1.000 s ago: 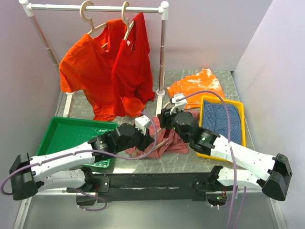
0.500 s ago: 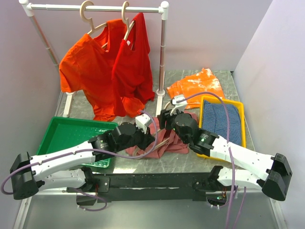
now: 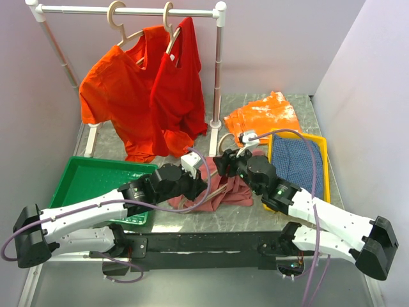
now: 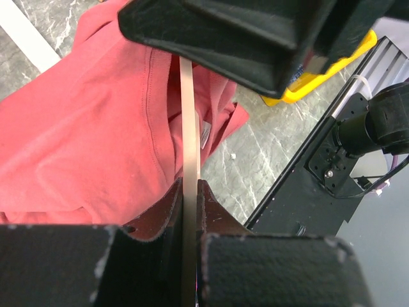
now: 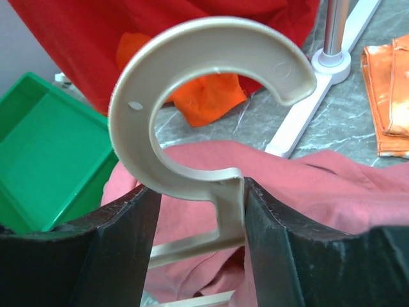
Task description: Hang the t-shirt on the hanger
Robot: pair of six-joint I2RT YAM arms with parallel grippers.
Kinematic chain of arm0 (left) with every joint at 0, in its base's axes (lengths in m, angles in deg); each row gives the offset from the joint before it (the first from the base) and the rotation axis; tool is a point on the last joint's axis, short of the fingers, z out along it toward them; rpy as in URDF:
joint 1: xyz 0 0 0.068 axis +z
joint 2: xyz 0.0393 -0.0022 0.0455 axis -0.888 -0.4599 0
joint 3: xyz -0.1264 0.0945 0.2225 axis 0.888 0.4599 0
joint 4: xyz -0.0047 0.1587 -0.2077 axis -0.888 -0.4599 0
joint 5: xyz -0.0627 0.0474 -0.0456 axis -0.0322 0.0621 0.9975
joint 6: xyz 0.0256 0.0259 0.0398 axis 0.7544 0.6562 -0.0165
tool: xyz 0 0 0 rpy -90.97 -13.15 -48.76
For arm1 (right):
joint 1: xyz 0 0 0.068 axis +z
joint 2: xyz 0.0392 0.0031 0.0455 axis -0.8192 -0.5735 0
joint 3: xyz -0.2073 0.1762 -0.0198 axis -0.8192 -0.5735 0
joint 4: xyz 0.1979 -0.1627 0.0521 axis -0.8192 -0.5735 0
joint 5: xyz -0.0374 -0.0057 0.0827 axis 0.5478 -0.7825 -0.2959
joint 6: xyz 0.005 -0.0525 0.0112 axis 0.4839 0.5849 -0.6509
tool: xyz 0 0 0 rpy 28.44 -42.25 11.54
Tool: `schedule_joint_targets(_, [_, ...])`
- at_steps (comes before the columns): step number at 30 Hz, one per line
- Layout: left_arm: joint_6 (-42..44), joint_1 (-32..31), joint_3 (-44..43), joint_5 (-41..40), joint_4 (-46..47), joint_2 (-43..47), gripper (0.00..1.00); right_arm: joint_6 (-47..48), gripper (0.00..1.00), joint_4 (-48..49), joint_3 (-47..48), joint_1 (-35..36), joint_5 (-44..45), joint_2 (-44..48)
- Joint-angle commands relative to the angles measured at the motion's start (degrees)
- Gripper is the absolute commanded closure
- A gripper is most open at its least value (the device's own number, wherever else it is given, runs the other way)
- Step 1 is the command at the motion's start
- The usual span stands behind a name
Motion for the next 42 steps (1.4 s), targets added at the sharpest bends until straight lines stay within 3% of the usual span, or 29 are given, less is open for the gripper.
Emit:
schedule_joint_targets(1, [0.7,-0.3,-2.2,1.3,4.4,1.2,0.99,-0.2,0.4,5.4,-1.1,-0.2,0.4,-1.3])
schedule_joint_targets(5, [0.8,-0.3,-2.3,2.8,4.5,1.2,0.99,0.8,0.43,6.9,-1.0,-0.4,2.3,-3.7])
schedule_joint_targets(7, [0.5,-0.3,-2.6,3.1,4.7,0.8,0.99,1.0,0.5,7.8,-1.3,-0.7,2.5,-4.1])
schedule_joint_targets(8, [0.4,-0.3,-2.8,3.1,4.6,0.2,0.99,1.0,0.56,8.1,-1.3,-0.8,2.5,-4.4])
schedule_joint_targets(9, [0.1,-0.3,-3.0,3.1,4.6,0.0,0.99,1.1,0.73,8.5,-1.4,-0.9,3.0,-4.4])
schedule_joint_targets(12, [-1.7,-0.3,-3.2,2.5,4.4,-0.7,0.98,1.9,1.0,9.5,-2.0,-0.9,4.4,-4.1])
schedule_joint_targets(14, [-3.7,-0.3,-3.8,0.6,3.1,-1.0,0.75,3.3,1.0,10.0,-2.2,-0.9,5.4,-4.2])
schedule_joint_targets(15, [-5.3,-0.3,-4.8,-2.0,2.4,-1.0,0.54,3.6,1.0,10.2,-2.2,-0.9,5.9,-4.4])
schedule_joint_targets(16, [-5.9,-0.3,-5.6,-3.5,1.2,-0.8,0.43,4.7,1.0,10.4,-2.1,-0.9,7.1,-4.7])
schedule_joint_targets(20, [-9.1,-0.1,-10.1,-11.6,-7.4,1.5,0.18,6.1,1.0,11.0,-1.4,-0.8,8.2,-4.8])
schedule_joint_targets(23, [-14.9,3.4,-12.8,-15.5,-13.3,5.2,0.17,7.0,1.0,12.3,-1.8,-0.4,8.6,-4.4])
schedule_joint_targets(24, [-17.9,8.1,-12.4,-14.6,-15.8,6.6,0.17,7.2,1.0,12.6,-1.9,-0.3,8.8,-4.2])
schedule_joint_targets(27, [-20.3,19.4,-6.9,-3.1,-15.8,12.8,0.25,7.8,1.0,13.0,-2.2,-0.1,8.8,-3.8])
schedule_joint_targets(29, [-20.7,23.2,-4.3,3.7,-17.0,15.0,0.27,7.8,1.0,13.9,-2.7,0.0,8.6,-3.3])
schedule_joint_targets(35, [-26.0,24.1,9.3,6.1,-15.4,29.4,0.3,6.5,1.0,10.6,-0.6,0.5,10.9,-4.1])
schedule_joint_targets(40, [-26.2,23.4,12.7,5.4,-19.0,38.5,0.33,4.9,1.0,9.0,1.3,0.5,14.9,-6.9])
schedule_joint_targets(42, [-28.4,21.8,13.5,2.3,-19.5,40.5,0.4,3.5,1.0,6.5,4.0,0.5,16.6,-8.0])
